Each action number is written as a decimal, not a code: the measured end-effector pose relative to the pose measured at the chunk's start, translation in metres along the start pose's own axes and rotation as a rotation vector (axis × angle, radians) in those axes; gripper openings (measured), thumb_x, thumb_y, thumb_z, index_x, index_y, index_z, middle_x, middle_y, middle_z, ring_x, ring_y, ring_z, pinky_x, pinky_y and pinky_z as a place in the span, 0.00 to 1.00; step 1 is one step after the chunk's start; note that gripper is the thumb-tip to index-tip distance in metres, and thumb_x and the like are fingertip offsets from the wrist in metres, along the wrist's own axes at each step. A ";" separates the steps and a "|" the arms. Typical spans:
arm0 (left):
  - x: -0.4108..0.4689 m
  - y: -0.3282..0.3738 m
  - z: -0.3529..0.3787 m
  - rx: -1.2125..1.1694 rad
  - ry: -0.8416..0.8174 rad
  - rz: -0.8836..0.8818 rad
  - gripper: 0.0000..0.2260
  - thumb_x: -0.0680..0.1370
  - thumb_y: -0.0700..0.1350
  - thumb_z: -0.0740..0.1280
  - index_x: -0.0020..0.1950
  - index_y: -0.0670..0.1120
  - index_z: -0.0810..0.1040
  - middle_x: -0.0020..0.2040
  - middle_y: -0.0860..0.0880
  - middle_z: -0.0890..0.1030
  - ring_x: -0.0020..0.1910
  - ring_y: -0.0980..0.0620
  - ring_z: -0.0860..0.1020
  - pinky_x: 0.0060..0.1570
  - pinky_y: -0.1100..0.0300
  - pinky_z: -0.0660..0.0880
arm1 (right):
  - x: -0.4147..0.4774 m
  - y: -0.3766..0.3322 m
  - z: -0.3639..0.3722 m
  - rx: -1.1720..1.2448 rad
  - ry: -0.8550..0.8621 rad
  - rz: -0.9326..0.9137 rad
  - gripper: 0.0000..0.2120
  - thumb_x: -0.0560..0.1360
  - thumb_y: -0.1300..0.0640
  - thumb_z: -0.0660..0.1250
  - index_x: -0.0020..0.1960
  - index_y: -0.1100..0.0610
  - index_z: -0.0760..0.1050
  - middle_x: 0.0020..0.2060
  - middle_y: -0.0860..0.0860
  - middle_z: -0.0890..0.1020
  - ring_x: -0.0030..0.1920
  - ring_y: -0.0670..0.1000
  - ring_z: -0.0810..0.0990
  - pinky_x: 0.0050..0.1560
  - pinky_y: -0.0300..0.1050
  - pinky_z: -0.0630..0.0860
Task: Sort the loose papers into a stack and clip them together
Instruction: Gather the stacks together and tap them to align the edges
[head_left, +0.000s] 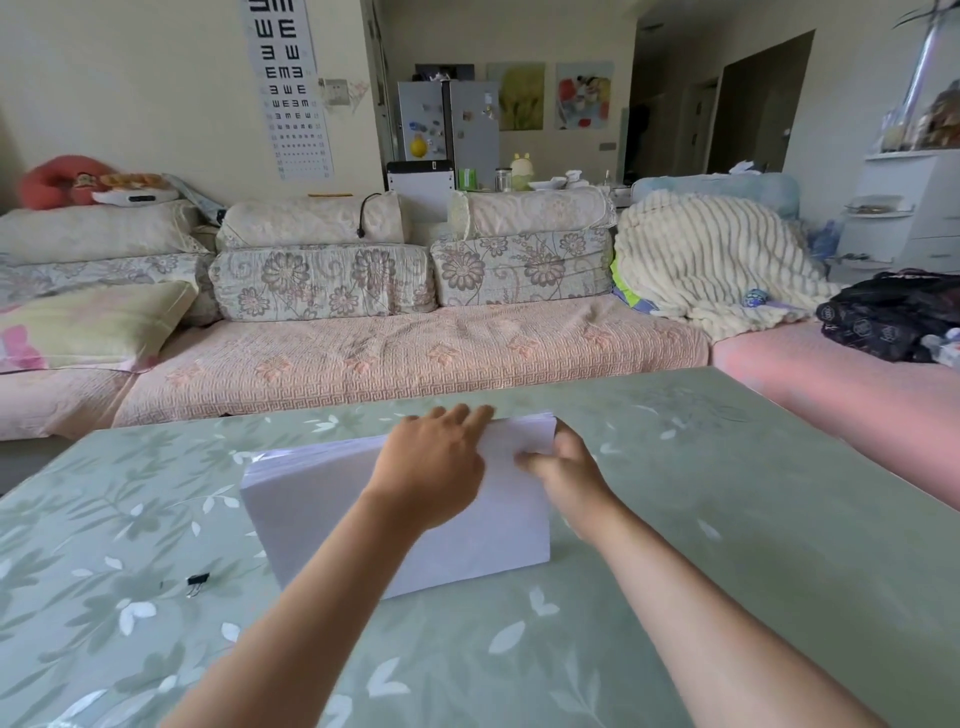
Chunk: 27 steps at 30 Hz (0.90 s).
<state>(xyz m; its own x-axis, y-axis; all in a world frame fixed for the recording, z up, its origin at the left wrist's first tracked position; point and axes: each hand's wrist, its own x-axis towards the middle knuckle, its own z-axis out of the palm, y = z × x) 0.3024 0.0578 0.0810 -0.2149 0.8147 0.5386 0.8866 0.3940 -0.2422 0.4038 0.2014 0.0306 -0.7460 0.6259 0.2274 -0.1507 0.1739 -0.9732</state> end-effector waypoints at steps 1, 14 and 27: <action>-0.009 -0.014 -0.003 0.018 0.001 -0.030 0.24 0.70 0.49 0.53 0.63 0.48 0.75 0.47 0.49 0.82 0.45 0.44 0.81 0.39 0.54 0.75 | -0.001 0.000 0.000 -0.003 -0.007 -0.001 0.17 0.64 0.62 0.65 0.51 0.52 0.81 0.48 0.52 0.86 0.50 0.50 0.84 0.52 0.47 0.77; -0.137 -0.168 0.017 -0.300 0.104 -0.790 0.15 0.72 0.35 0.61 0.54 0.50 0.77 0.45 0.47 0.83 0.47 0.41 0.79 0.41 0.52 0.73 | 0.009 0.008 0.008 -0.010 0.066 -0.013 0.16 0.65 0.61 0.66 0.53 0.56 0.79 0.50 0.57 0.86 0.53 0.60 0.84 0.59 0.62 0.76; -0.169 -0.166 0.121 -0.366 -0.368 -0.629 0.13 0.78 0.37 0.63 0.54 0.52 0.82 0.52 0.46 0.77 0.55 0.44 0.73 0.47 0.58 0.70 | 0.014 0.012 0.010 -0.004 0.065 -0.039 0.21 0.66 0.62 0.65 0.59 0.64 0.77 0.55 0.63 0.83 0.54 0.58 0.83 0.59 0.56 0.77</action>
<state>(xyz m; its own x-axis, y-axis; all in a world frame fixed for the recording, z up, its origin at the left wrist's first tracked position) 0.1418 -0.0938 -0.0674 -0.7814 0.6002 0.1711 0.6194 0.7122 0.3303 0.3850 0.2041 0.0214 -0.6961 0.6665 0.2668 -0.1760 0.2019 -0.9635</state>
